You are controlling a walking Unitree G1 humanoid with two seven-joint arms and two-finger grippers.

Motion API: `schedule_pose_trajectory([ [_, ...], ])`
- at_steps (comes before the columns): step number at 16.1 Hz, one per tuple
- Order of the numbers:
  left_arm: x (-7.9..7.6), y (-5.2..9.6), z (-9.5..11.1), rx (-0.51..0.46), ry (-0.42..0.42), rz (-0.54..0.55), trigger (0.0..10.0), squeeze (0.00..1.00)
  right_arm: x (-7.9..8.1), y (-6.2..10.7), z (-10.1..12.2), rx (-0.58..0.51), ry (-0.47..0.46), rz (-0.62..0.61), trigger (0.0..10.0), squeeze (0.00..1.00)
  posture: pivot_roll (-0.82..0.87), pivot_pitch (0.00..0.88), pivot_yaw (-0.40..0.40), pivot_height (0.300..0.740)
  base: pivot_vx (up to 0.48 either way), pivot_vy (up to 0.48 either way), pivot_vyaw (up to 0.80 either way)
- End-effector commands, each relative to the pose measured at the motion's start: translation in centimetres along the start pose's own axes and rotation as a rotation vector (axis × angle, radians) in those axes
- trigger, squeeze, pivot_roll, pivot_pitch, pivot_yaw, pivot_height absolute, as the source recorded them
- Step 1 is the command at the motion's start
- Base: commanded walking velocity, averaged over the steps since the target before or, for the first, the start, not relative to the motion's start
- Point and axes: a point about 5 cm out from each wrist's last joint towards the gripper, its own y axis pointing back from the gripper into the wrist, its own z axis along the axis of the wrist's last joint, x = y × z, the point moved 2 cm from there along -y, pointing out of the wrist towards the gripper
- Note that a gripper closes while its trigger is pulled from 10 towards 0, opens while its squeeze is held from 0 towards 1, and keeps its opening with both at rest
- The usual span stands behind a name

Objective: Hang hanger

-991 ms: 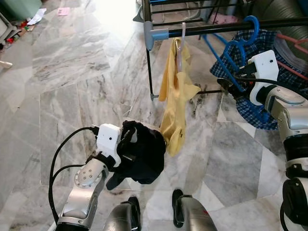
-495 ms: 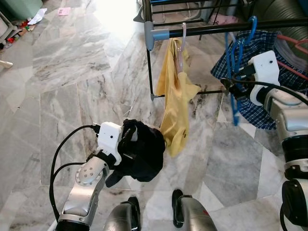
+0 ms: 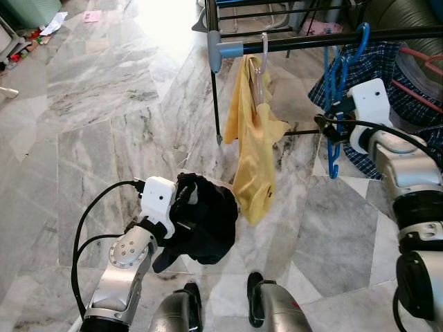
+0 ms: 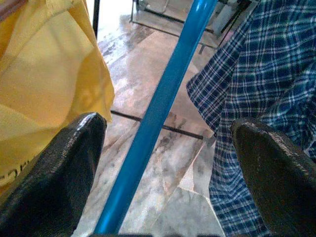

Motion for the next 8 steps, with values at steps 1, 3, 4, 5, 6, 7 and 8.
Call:
schedule_pose_trajectory([
  [1,0.0,0.4,-0.7,0.025,-0.001,0.002,10.0,0.0,-0.2,-0.3,0.3,-0.005,0.006,-0.033,10.0,0.0,-0.06,0.3,0.08,0.74,0.0,0.0,0.0],
  [3,0.0,0.3,-0.8,0.028,-0.001,-0.001,10.0,0.0,-0.3,-0.5,0.7,-0.006,0.011,-0.053,10.0,0.0,-0.06,0.299,0.083,0.74,0.0,0.0,0.0],
  [4,0.0,0.3,-0.8,0.029,-0.001,-0.003,10.0,0.0,-0.4,-0.7,0.9,-0.005,0.011,-0.071,10.0,0.0,-0.06,0.299,0.083,0.74,0.0,0.0,0.0],
  [5,-0.1,0.2,-0.8,0.029,-0.001,-0.005,10.0,0.0,-0.6,-0.8,1.2,-0.008,0.002,-0.09,10.0,0.0,-0.06,0.299,0.083,0.74,0.0,0.0,0.0],
  [6,-0.1,0.2,-0.8,0.029,-0.001,-0.006,10.0,0.0,-0.7,-0.9,1.6,-0.013,-0.007,-0.108,10.0,0.0,-0.07,0.296,0.084,0.74,0.0,0.0,0.0],
  [7,-0.1,0.2,-0.8,0.03,-0.001,-0.007,10.0,0.0,-0.7,-1.1,1.8,-0.015,-0.012,-0.121,9.9,0.0,-0.07,0.296,0.084,0.74,0.0,0.0,0.0],
  [8,-0.1,0.2,-0.8,0.03,-0.002,-0.008,10.0,0.0,-0.5,-1.3,1.9,-0.015,-0.021,-0.12,5.5,0.0,-0.06,0.294,0.084,0.74,0.0,0.0,0.0],
])
